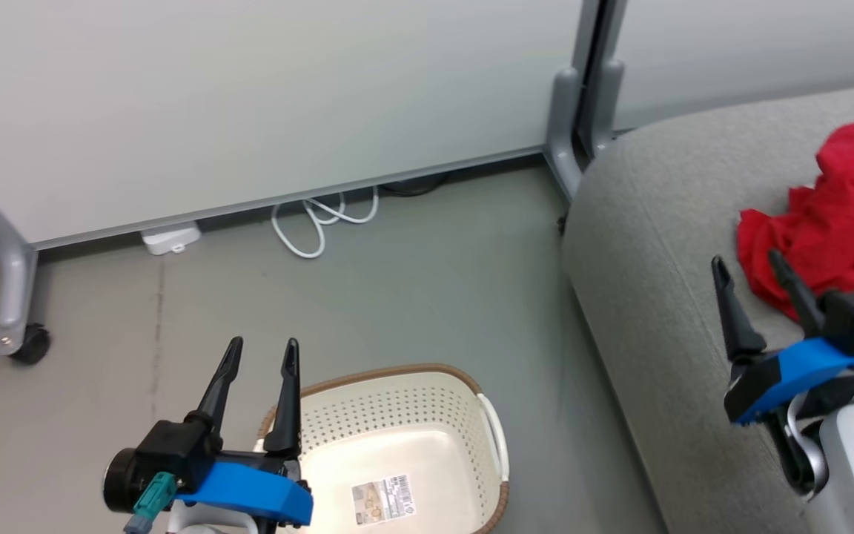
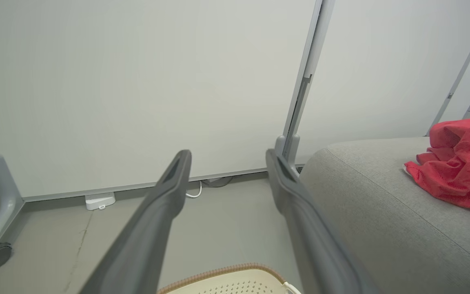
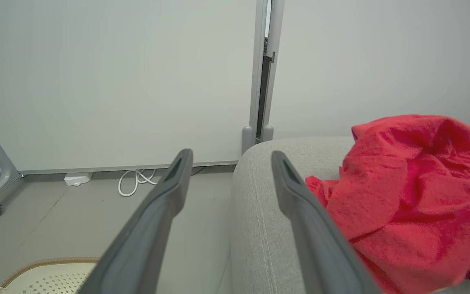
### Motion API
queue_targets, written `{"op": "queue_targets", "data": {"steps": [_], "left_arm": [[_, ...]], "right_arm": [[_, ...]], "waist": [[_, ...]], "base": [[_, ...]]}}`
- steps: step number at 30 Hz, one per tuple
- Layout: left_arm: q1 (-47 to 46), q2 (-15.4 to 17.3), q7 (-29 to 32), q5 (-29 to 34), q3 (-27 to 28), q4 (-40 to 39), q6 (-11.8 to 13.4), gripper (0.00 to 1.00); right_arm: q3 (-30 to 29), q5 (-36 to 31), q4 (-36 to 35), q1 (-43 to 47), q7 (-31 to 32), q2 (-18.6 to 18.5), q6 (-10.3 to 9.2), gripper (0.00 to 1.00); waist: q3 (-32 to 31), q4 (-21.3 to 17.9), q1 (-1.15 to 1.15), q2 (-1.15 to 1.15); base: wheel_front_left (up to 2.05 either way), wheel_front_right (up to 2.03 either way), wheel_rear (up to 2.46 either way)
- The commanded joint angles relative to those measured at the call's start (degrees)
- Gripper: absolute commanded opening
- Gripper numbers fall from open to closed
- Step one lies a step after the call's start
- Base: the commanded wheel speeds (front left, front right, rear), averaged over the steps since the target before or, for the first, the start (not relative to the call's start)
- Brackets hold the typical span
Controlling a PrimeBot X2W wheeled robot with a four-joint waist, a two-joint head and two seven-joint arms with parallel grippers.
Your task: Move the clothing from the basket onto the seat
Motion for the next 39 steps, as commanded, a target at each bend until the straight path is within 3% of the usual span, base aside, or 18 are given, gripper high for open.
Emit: {"op": "queue_targets", "data": {"steps": [1,8,17,39], "left_arm": [[0.30,-0.01,-0.27,0.15,0.21,0.13,-0.31,1.00],[1.80,-0.20,-0.27,-0.64,2.97,1.35,0.44,1.00],[2.84,-0.18,-0.25,-1.18,4.00,3.21,0.88,1.00],[2.60,-0.18,-0.22,-0.75,5.50,5.59,0.53,1.00]], "right_arm": [[-0.18,-0.35,-0.64,1.21,0.16,0.22,0.01,1.00],[-2.12,-2.04,-9.86,8.44,3.64,3.73,0.01,1.00],[-4.61,-3.89,-15.67,15.41,4.13,8.05,0.01,1.00],[-4.73,-6.47,-16.62,19.96,4.02,11.06,0.01,1.00]], "waist": [[-1.02,1.37,0.01,0.00],[-2.42,3.88,0.01,0.00],[-4.06,6.40,0.01,0.00],[-4.67,7.79,0.01,0.00]], "base": [[0.00,0.00,0.00],[0.00,0.00,0.00],[0.00,0.00,0.00],[0.00,0.00,0.00]]}}
